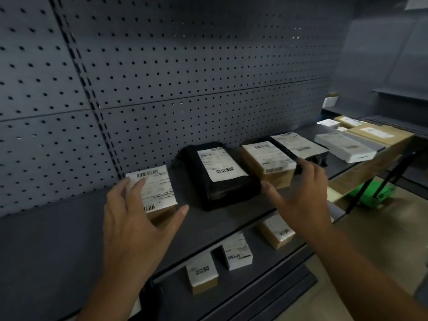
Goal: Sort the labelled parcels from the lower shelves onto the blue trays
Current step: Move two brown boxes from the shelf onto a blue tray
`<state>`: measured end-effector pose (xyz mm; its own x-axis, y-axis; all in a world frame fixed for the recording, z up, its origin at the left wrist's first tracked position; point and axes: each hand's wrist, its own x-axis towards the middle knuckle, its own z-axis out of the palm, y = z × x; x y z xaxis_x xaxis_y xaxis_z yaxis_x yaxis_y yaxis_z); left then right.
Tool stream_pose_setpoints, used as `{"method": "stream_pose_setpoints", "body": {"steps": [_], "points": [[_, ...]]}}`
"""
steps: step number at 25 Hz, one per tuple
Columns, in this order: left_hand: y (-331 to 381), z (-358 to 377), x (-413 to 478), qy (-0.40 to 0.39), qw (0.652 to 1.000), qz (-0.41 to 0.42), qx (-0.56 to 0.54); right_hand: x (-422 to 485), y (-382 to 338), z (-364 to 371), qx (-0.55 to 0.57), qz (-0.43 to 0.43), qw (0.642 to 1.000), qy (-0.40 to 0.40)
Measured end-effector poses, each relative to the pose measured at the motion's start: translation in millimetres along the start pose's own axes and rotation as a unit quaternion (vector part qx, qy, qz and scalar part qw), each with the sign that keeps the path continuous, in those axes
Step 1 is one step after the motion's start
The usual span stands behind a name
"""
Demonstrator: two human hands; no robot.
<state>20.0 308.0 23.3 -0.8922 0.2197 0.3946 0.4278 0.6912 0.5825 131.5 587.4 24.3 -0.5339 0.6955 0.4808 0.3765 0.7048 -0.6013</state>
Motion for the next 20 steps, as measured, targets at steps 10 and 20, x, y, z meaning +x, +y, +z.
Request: {"method": "stream_pose_setpoints", "body": {"steps": [10,20], "points": [[12,22,-7,0.053,0.989,-0.137,0.025,51,28,39,0.067,0.024,0.996,-0.046],[13,17,-5,0.133,0.981,-0.143,-0.001,64,36,39,0.213,0.012,0.977,-0.024]]}}
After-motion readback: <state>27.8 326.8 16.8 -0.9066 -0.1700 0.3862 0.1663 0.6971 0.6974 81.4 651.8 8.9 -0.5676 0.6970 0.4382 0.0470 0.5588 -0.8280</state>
